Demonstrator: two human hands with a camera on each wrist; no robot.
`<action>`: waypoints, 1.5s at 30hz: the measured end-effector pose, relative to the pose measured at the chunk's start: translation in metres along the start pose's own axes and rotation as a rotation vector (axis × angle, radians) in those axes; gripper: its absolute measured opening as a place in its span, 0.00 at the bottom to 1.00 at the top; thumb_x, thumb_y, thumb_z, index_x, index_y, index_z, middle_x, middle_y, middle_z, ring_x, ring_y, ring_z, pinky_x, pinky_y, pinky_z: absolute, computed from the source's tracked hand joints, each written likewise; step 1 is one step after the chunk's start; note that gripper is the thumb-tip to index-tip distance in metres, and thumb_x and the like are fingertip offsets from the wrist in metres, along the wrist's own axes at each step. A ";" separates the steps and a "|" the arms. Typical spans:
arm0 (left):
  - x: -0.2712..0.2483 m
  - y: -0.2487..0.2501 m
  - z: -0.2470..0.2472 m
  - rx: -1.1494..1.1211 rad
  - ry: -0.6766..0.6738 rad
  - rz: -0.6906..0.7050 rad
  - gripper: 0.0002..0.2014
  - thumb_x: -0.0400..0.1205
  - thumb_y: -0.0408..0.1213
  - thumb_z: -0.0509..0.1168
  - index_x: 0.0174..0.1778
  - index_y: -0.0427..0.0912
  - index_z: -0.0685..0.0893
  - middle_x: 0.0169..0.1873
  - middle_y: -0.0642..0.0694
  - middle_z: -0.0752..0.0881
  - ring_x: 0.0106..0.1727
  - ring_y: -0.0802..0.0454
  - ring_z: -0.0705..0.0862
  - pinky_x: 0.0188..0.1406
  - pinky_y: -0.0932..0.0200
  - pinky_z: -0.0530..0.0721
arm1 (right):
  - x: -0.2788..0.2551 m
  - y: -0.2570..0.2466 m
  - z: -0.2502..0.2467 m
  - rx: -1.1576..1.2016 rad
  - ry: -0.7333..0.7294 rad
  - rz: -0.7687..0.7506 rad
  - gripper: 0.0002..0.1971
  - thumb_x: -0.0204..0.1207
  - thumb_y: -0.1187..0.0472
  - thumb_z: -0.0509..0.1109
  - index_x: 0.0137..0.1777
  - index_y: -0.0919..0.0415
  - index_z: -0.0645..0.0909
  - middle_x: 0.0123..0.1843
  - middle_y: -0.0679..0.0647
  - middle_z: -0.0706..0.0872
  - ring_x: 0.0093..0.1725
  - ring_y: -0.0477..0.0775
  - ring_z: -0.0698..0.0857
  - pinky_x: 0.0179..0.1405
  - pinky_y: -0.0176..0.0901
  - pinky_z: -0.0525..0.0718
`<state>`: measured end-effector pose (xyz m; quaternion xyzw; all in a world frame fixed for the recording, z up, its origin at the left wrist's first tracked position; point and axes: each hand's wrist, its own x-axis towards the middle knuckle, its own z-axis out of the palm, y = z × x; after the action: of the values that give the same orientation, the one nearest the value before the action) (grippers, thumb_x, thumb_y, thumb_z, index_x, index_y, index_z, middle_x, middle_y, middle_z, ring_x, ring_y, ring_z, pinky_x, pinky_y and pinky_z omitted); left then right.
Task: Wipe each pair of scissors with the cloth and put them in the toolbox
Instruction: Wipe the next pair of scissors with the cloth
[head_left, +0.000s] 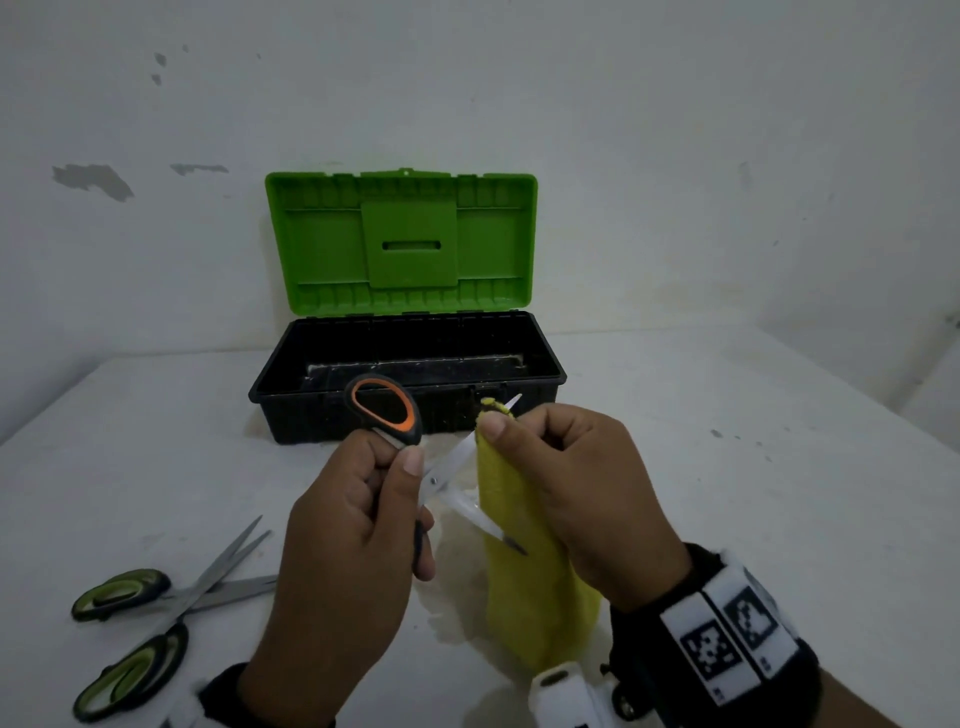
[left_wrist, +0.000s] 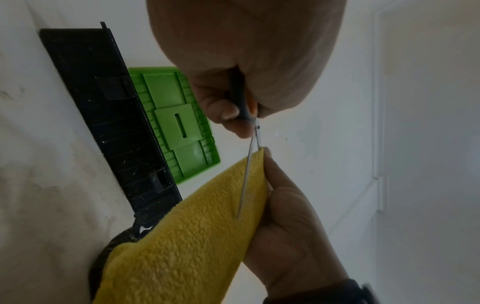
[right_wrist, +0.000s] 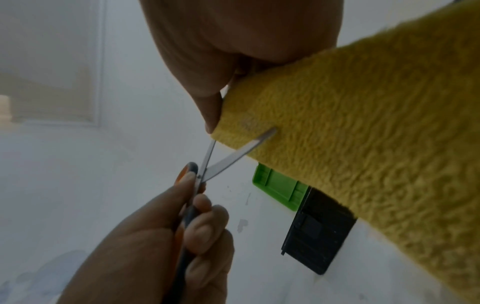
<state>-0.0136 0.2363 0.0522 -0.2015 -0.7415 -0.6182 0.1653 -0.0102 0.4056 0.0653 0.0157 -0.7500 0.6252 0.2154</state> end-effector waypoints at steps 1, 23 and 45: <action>0.000 0.000 0.000 0.020 0.000 0.013 0.14 0.84 0.45 0.58 0.37 0.42 0.77 0.24 0.40 0.82 0.17 0.49 0.80 0.18 0.62 0.77 | 0.004 0.000 -0.002 0.017 0.016 0.025 0.22 0.74 0.48 0.79 0.28 0.63 0.80 0.27 0.52 0.79 0.29 0.48 0.78 0.30 0.40 0.79; -0.002 -0.015 -0.003 0.646 0.090 0.569 0.13 0.82 0.37 0.60 0.34 0.36 0.82 0.22 0.47 0.76 0.20 0.57 0.71 0.30 0.66 0.70 | 0.006 -0.007 -0.001 -0.064 -0.016 0.088 0.24 0.77 0.48 0.76 0.23 0.54 0.75 0.21 0.45 0.72 0.23 0.45 0.71 0.24 0.33 0.73; 0.000 -0.016 -0.010 0.675 0.078 0.590 0.13 0.80 0.36 0.61 0.34 0.34 0.83 0.22 0.46 0.78 0.20 0.58 0.71 0.31 0.67 0.70 | 0.008 -0.014 0.001 -0.033 -0.132 0.104 0.23 0.76 0.48 0.76 0.27 0.63 0.79 0.23 0.52 0.75 0.24 0.48 0.75 0.27 0.36 0.76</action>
<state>-0.0220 0.2242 0.0400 -0.3156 -0.8058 -0.2751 0.4189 -0.0138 0.4040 0.0808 0.0143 -0.7727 0.6205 0.1327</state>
